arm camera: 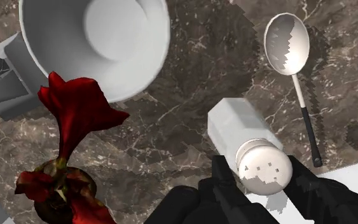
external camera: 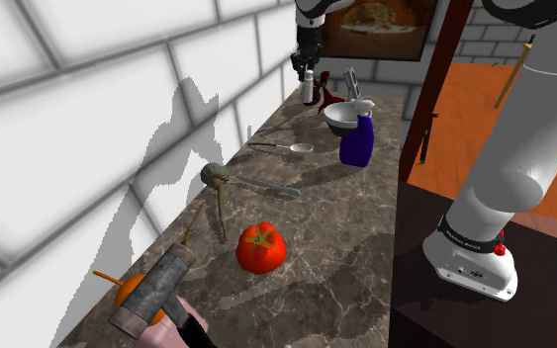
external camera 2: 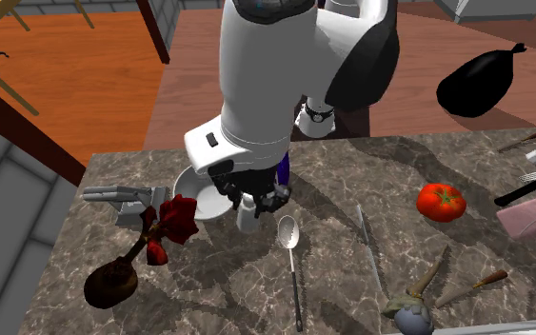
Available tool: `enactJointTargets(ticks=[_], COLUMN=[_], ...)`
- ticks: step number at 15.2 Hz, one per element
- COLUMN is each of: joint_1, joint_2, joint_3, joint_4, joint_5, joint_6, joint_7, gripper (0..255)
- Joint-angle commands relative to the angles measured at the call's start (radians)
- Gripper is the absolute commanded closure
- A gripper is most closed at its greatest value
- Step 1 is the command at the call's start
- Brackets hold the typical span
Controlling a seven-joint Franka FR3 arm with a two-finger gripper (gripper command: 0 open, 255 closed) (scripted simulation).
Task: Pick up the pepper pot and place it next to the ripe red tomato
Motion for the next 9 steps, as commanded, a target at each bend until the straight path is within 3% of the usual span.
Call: enactJointTargets(ticks=[1,9], joint_1=[0.027,0.108], joint_2=[-0.055,-0.203], joint_3=[0.022,0.118], joint_4=[-0.067,-0.232], joint_5=[-0.019,-0.057], joint_6=[0.009,0.009], joint_7=[0.055,0.245], gripper=[255,255])
